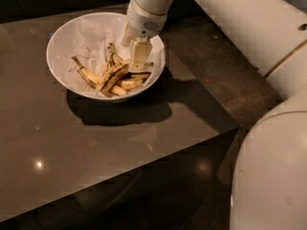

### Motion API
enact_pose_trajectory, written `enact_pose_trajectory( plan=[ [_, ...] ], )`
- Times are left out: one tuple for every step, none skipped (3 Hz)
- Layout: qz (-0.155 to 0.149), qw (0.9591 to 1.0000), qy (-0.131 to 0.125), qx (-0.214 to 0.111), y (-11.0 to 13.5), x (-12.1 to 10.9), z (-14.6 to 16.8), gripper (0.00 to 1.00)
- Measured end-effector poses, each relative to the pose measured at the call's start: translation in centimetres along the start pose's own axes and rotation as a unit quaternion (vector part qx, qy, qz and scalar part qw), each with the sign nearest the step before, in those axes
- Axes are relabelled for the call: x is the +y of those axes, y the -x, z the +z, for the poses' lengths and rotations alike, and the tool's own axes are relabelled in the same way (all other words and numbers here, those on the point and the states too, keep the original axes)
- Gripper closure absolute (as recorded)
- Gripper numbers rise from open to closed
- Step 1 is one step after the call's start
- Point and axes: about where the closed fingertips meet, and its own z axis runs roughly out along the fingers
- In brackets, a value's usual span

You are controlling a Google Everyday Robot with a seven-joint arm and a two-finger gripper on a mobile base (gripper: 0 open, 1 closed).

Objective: Pick banana from white bowl

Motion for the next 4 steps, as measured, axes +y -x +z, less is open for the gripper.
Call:
enact_pose_trajectory(
  plan=[
    [-0.011, 0.9998, 0.015, 0.002, 0.2, -0.3, 1.2, 0.41],
    [-0.018, 0.9995, 0.024, 0.003, 0.4, -0.5, 2.0, 0.41],
    [-0.024, 0.9991, 0.033, 0.009, 0.3, -0.4, 3.0, 0.6],
    [-0.007, 0.9992, 0.035, 0.016, -0.4, -0.2, 3.2, 0.83]
  ],
)
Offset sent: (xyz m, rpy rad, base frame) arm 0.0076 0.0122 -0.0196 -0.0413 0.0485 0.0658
